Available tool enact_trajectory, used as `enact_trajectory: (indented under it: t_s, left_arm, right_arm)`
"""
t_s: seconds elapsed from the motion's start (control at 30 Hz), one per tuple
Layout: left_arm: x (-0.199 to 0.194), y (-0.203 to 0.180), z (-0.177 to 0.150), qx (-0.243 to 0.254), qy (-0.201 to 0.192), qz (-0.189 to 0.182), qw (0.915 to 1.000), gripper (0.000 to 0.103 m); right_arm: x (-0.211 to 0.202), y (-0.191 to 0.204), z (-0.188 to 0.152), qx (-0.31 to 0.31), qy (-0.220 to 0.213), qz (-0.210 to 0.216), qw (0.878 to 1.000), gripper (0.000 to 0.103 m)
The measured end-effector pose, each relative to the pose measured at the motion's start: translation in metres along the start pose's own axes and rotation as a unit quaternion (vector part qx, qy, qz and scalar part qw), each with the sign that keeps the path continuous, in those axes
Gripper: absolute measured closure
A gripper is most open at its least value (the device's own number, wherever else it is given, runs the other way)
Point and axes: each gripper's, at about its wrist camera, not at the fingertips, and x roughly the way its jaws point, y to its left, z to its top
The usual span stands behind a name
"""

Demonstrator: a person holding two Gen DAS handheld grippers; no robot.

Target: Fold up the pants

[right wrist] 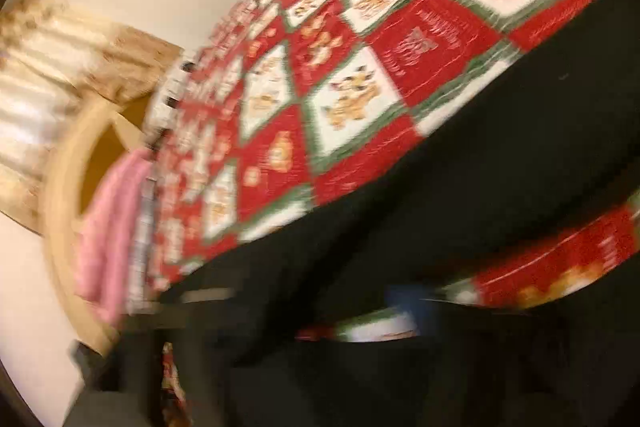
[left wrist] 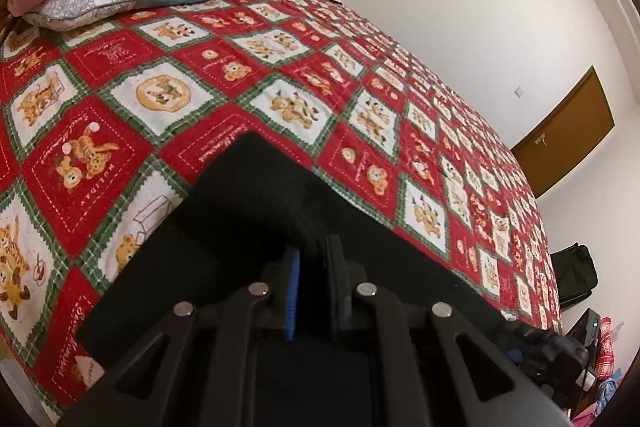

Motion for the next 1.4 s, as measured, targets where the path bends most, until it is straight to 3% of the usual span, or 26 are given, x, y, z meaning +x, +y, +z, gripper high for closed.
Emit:
enact_trajectory:
  t_s: [0.13, 0.3, 0.43, 0.63, 0.83, 0.93, 1.03, 1.13, 1.4]
  left_arm:
    - [0.0, 0.004, 0.0, -0.001, 0.007, 0.003, 1.0, 0.09]
    - [-0.021, 0.0, 0.0, 0.004, -0.008, -0.01, 0.9999, 0.09]
    - [-0.048, -0.001, -0.003, 0.017, -0.026, -0.008, 0.9995, 0.09]
    - [-0.075, 0.016, -0.03, 0.015, -0.027, 0.014, 0.9994, 0.09]
    - [-0.064, 0.043, -0.055, -0.005, -0.001, 0.057, 0.9984, 0.09]
    - [-0.057, 0.051, -0.054, -0.023, 0.01, 0.044, 0.9987, 0.09]
    - [-0.05, 0.042, -0.048, -0.006, 0.012, 0.016, 0.9998, 0.089]
    - [-0.034, 0.038, -0.037, 0.006, 0.011, 0.015, 0.9998, 0.089]
    - [-0.007, 0.043, -0.019, -0.062, 0.018, -0.024, 0.9976, 0.086]
  right_arm:
    - [-0.001, -0.031, 0.004, 0.039, 0.025, 0.045, 0.998, 0.092]
    - [-0.042, -0.016, -0.013, -0.03, -0.005, 0.07, 0.997, 0.092]
    - [-0.072, -0.018, -0.034, -0.045, 0.007, 0.098, 0.994, 0.092]
    - [-0.095, -0.021, -0.089, -0.089, 0.03, 0.101, 0.99, 0.092]
    - [-0.079, -0.037, -0.122, -0.104, 0.048, 0.084, 0.99, 0.092]
    - [-0.073, -0.046, -0.121, -0.09, 0.048, 0.097, 0.99, 0.092]
    - [-0.076, -0.044, -0.119, -0.09, 0.039, 0.109, 0.989, 0.092]
    - [-0.076, -0.039, -0.118, -0.101, 0.037, 0.1, 0.989, 0.091]
    - [-0.071, -0.042, -0.116, -0.084, 0.051, 0.099, 0.99, 0.091]
